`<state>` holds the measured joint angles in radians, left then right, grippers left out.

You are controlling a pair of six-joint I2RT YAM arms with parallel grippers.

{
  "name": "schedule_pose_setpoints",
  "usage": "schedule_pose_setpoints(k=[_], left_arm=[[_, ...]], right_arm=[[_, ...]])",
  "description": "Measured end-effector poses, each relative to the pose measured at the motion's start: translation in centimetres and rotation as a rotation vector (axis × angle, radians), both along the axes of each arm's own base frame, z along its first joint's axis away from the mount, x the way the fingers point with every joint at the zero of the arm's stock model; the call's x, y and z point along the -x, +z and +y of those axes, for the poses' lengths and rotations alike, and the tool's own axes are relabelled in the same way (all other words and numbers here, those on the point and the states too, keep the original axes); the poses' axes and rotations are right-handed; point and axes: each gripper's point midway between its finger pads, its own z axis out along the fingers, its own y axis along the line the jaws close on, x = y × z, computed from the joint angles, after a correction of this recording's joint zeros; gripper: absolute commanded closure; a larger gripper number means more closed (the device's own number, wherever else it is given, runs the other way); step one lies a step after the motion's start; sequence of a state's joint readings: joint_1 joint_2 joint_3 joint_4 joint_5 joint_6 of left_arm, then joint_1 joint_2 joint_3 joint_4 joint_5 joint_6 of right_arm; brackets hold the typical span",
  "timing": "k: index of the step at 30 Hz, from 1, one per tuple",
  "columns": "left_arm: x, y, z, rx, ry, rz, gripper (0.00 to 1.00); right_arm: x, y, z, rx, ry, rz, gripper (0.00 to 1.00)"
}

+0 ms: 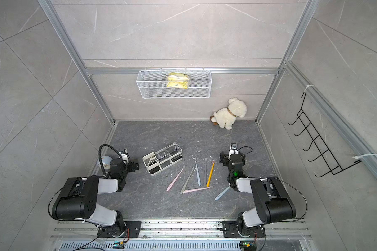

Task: Place the toothbrush into the toothbrush holder
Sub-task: Move the toothbrush holder to the center of the board.

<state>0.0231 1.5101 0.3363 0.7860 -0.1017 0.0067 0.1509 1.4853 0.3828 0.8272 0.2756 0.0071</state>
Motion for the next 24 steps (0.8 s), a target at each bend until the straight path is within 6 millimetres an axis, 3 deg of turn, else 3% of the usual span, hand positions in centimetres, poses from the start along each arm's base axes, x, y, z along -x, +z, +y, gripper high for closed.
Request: schedule_pose_setpoints(k=[8, 24], left_arm=[[0.0, 0.0, 0.0, 0.0, 0.0, -0.001, 0.0], [-0.1, 0.2, 0.0, 0.0, 0.0, -0.008, 0.0]], right_arm=[[0.3, -1.0, 0.9, -0.014, 0.056, 0.0, 0.0], [-0.1, -0.2, 1.4, -0.029, 0.086, -0.037, 0.0]])
